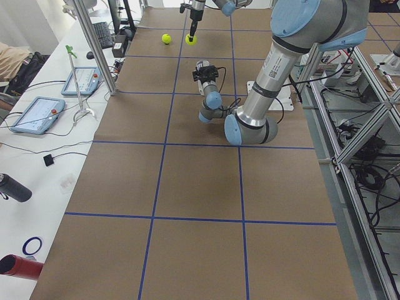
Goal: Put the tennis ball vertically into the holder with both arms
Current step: 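Carry the ball with the right gripper above the can's opening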
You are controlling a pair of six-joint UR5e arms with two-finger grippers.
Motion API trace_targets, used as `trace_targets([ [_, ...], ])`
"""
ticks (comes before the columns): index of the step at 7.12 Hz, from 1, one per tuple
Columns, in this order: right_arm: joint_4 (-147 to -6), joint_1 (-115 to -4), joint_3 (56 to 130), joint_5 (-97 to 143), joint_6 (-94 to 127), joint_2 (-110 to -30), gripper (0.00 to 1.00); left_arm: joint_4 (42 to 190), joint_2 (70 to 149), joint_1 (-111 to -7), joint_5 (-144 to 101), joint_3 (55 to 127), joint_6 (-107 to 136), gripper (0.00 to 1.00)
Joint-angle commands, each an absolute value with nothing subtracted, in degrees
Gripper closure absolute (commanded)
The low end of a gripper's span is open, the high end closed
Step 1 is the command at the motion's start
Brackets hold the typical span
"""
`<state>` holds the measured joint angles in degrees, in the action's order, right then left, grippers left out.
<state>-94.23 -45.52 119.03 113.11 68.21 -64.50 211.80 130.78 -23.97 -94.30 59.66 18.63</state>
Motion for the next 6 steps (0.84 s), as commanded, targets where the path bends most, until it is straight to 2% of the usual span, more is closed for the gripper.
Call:
trace_targets([
  [1, -101.67, -42.73, 119.18, 113.29, 76.44, -55.22, 1.0, 211.73, 130.78, -23.82, -94.31, 59.59, 18.63, 0.17],
  [4, -109.68, -37.64, 116.21, 111.28, 83.91, -43.97, 1.0, 211.73, 130.87, -23.73, -94.31, 59.5, 18.63, 0.17],
  [6, -109.69, -34.11, 115.58, 107.06, 86.04, -43.42, 1.0, 211.73, 130.87, -23.38, -94.22, 59.5, 18.63, 0.17],
])
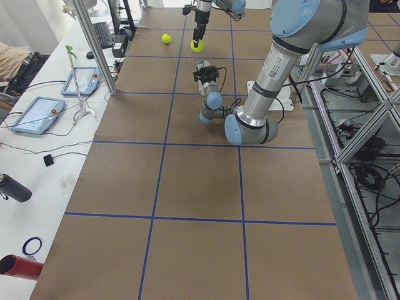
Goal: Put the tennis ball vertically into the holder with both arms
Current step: 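Carry the ball with the right gripper above the can's opening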
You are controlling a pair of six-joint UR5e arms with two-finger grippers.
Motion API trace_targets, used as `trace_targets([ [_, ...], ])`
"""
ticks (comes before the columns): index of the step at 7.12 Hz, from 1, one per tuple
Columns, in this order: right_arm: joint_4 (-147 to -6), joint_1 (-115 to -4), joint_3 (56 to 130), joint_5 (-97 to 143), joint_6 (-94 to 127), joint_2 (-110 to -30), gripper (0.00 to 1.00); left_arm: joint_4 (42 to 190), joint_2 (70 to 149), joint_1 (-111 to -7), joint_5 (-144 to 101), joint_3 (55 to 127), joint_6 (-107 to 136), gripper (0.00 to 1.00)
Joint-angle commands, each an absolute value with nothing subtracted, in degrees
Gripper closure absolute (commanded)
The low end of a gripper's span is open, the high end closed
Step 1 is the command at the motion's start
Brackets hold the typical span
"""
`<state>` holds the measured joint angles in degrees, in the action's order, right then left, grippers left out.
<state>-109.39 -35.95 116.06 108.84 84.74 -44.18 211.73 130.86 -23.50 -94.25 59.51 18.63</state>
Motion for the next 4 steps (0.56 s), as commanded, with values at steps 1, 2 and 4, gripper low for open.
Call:
trace_targets([
  [1, -109.69, -33.49, 115.58, 106.01, 86.92, -43.07, 1.0, 211.73, 130.96, -23.38, -94.31, 59.5, 18.63, 0.17],
  [2, -109.69, -32.62, 115.4, 105.39, 87.1, -42.54, 0.98, 211.73, 130.96, -23.38, -94.22, 59.5, 18.63, 0.17],
  [4, -109.69, -30.51, 115.49, 102.93, 88.59, -42.63, 0.82, 211.73, 130.96, -23.38, -94.22, 59.5, 18.63, 0.17],
])
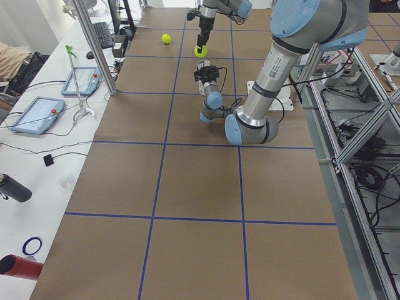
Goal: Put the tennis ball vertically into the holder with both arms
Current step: 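Carry the ball with the right gripper above the can's opening, then open the right gripper to drop the ball into the can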
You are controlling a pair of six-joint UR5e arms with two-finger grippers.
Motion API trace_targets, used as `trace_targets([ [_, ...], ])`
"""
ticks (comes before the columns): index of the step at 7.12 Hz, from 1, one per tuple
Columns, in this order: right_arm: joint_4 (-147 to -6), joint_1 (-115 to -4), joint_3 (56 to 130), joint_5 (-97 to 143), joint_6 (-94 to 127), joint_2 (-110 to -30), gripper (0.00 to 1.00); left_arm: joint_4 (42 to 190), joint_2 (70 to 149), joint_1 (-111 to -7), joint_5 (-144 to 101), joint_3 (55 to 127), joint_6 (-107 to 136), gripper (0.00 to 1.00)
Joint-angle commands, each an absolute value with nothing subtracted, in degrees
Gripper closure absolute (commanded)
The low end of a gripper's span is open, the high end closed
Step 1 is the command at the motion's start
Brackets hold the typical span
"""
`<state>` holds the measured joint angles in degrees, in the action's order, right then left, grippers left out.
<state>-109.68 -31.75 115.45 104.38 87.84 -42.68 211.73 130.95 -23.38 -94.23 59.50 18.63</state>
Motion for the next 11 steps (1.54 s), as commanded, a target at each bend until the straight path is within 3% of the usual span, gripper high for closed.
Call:
trace_targets([
  [1, -109.69, -30.32, 115.4, 102.75, 88.59, -42.71, 0.74, 211.73, 130.96, -23.38, -94.22, 59.5, 18.63, 0.17],
  [2, -109.69, -30.32, 115.4, 102.74, 88.51, -42.89, 0.63, 211.73, 130.96, -23.38, -94.22, 59.5, 18.63, 0.17],
  [3, -109.69, -30.32, 115.49, 102.31, 88.51, -42.89, 0.15, 211.73, 130.96, -23.38, -94.22, 59.5, 18.63, 0.17],
  [4, -109.69, -30.24, 115.58, 101.78, 88.51, -42.89, 0.01, 211.73, 130.96, -23.38, -94.22, 59.5, 18.63, 0.17],
  [9, -109.69, -30.41, 116.36, 101.95, 87.81, -42.71, 0.01, 211.73, 130.96, -23.38, -94.22, 59.59, 18.63, 0.17],
  [11, -109.77, -36.0, 116.63, 104.13, 80.65, -45.59, 0.01, 211.73, 130.96, -23.38, -94.22, 59.68, 18.63, 0.17],
])
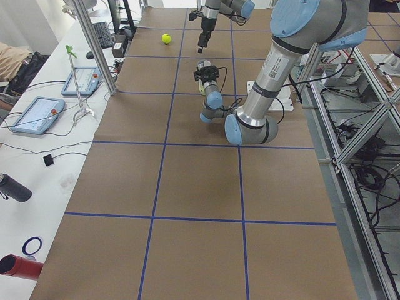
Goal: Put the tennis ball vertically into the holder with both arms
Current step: 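Open the right gripper to drop the ball into the can, then move the right gripper away toward the other yellow ball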
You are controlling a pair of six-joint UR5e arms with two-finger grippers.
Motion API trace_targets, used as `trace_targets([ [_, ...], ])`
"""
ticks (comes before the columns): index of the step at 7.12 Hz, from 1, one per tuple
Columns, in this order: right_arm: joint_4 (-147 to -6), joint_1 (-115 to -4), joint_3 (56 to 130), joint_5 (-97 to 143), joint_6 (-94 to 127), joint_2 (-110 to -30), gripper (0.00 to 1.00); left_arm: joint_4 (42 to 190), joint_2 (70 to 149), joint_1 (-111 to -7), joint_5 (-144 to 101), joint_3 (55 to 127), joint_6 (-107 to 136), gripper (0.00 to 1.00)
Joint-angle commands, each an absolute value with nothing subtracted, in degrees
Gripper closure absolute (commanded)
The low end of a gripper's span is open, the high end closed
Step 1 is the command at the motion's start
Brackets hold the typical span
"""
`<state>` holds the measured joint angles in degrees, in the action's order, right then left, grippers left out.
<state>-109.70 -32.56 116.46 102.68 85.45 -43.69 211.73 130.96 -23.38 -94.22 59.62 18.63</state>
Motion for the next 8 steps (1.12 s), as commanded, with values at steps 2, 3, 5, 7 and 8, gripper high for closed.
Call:
trace_targets([
  [2, -109.34, -48.71, 115.93, 114.3, 62.94, -53.31, 0.01, 211.73, 130.87, -23.38, -94.22, 59.68, 18.63, 0.17],
  [3, -109.07, -54.35, 113.84, 116.43, 52.23, -56.74, 0.01, 211.73, 130.87, -23.38, -94.22, 59.68, 18.63, 0.17],
  [5, -98.88, -63.68, 98.79, 119.33, 39.16, -58.09, 0.01, 211.82, 130.78, -23.29, -94.22, 59.68, 18.63, 0.17],
  [7, -77.08, -70.46, 77.45, 123.4, 29.32, -59.24, 0.01, 211.82, 130.78, -23.29, -93.87, 59.68, 18.63, 0.17],
  [8, -72.21, -72.66, 70.12, 123.14, 25.0, -59.33, 0.01, 211.82, 130.78, -23.29, -93.87, 59.68, 18.63, 0.17],
])
